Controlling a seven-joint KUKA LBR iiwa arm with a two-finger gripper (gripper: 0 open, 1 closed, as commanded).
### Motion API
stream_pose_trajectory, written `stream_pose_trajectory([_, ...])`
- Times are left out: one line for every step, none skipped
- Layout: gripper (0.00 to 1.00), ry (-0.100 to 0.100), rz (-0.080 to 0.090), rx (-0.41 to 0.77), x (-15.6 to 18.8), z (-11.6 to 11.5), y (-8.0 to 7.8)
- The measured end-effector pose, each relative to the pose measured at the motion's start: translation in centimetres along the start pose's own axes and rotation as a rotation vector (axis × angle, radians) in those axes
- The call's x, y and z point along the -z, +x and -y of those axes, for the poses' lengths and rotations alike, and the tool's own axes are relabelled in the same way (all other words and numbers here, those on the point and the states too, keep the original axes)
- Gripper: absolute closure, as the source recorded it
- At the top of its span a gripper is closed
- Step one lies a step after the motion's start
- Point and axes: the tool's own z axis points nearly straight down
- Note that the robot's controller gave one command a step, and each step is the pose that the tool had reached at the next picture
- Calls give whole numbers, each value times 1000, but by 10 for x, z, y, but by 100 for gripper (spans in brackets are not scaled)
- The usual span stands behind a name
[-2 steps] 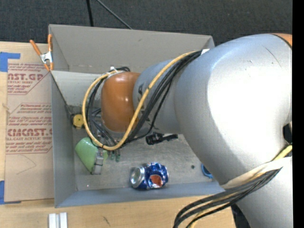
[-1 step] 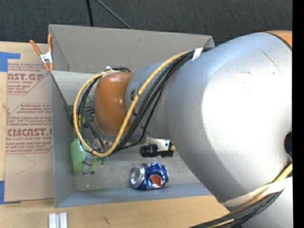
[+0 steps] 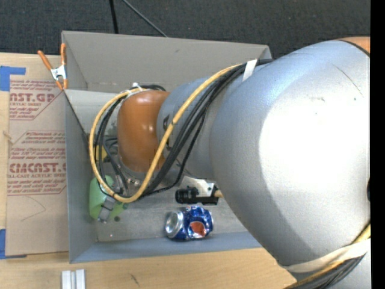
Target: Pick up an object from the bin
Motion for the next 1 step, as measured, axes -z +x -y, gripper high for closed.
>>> stream_pose_trajectory([0,4,-4,-117,-49,1,-3])
